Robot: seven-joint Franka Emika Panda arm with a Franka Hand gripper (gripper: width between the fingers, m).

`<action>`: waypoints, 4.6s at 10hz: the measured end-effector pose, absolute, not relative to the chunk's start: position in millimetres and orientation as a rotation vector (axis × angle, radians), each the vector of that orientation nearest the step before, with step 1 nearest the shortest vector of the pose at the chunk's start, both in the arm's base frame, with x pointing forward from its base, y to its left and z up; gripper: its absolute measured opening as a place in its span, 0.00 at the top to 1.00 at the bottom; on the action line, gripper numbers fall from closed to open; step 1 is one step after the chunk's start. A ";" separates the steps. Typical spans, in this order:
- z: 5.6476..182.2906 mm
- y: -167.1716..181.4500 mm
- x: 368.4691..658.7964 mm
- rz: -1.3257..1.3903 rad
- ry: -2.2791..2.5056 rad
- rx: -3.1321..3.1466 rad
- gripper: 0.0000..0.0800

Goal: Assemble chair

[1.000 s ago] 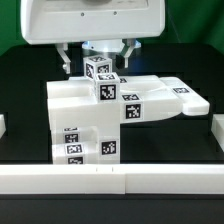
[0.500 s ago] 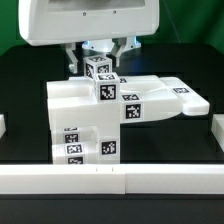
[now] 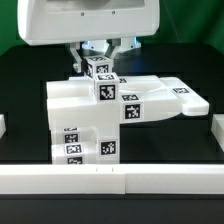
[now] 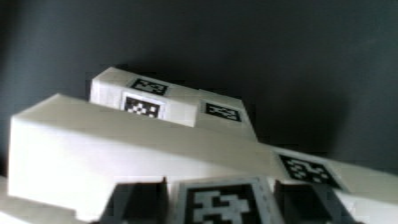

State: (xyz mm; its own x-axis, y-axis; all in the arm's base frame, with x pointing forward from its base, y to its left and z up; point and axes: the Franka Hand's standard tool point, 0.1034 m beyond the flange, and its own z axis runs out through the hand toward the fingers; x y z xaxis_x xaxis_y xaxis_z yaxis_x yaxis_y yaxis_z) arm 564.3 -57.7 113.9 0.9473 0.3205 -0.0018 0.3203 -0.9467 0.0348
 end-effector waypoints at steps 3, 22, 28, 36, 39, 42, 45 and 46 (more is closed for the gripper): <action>113.2 -57.9 563.5 0.013 -0.004 3.125 0.65; 112.4 -56.0 565.0 0.020 -0.617 3.080 0.19; 112.0 -58.7 564.5 0.015 0.147 3.130 0.19; 111.7 -67.5 562.4 -0.029 0.989 2.933 0.19; 111.5 -67.7 562.2 -0.029 0.976 2.938 0.65; 111.2 -68.9 561.6 -0.024 0.825 2.986 0.65; 110.8 -68.7 561.1 -0.015 0.423 3.069 0.65; 110.8 -68.3 561.1 -0.013 0.312 3.083 0.65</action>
Offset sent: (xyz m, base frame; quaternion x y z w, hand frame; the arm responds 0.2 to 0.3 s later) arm -0.0021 0.0003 -0.0047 0.0538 -0.0112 0.2977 0.9531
